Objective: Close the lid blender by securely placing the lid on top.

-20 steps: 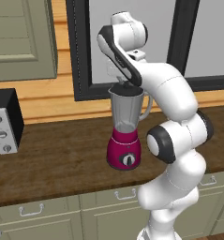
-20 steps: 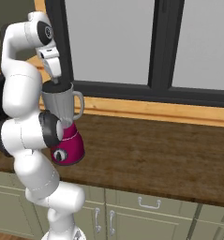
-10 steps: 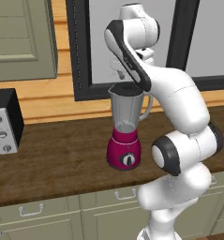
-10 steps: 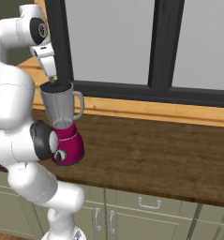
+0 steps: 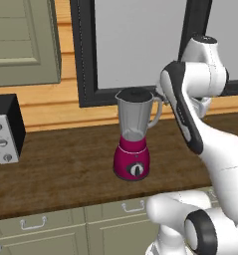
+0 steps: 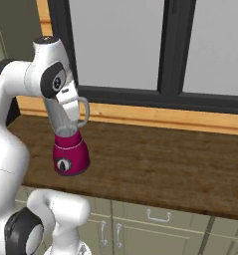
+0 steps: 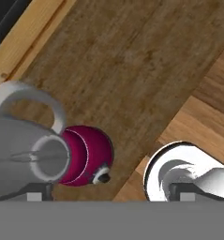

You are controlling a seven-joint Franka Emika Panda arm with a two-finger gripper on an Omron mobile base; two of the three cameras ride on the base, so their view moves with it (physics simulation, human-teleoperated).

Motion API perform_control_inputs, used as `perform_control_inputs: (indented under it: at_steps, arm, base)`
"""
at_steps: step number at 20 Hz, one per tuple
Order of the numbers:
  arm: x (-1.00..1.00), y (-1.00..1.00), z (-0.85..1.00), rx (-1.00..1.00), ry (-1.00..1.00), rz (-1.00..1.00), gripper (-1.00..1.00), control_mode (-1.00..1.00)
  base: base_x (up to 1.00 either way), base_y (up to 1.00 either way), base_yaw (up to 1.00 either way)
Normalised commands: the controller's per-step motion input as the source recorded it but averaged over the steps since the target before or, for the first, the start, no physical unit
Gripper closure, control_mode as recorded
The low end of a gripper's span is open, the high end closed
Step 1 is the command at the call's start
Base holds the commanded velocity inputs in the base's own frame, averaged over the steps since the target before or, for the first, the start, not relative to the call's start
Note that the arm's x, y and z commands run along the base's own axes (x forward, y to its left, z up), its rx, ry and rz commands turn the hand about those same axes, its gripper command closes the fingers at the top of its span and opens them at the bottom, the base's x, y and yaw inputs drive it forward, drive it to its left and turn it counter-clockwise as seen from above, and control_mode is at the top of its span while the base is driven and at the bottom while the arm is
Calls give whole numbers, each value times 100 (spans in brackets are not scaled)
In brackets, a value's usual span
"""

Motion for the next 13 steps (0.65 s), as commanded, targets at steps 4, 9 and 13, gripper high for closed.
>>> perform_control_inputs:
  at_steps: [4,9,13]
  arm:
    - [-100,-100,-100,-3,0,0,-100,-100]
    - [-100,-94,-19,14,-33,0,-100,-100]
    - [-99,-54,93,28,-56,0,-100,-100]
  base:
    - [0,0,0]
    - [0,0,0]
    - [0,0,0]
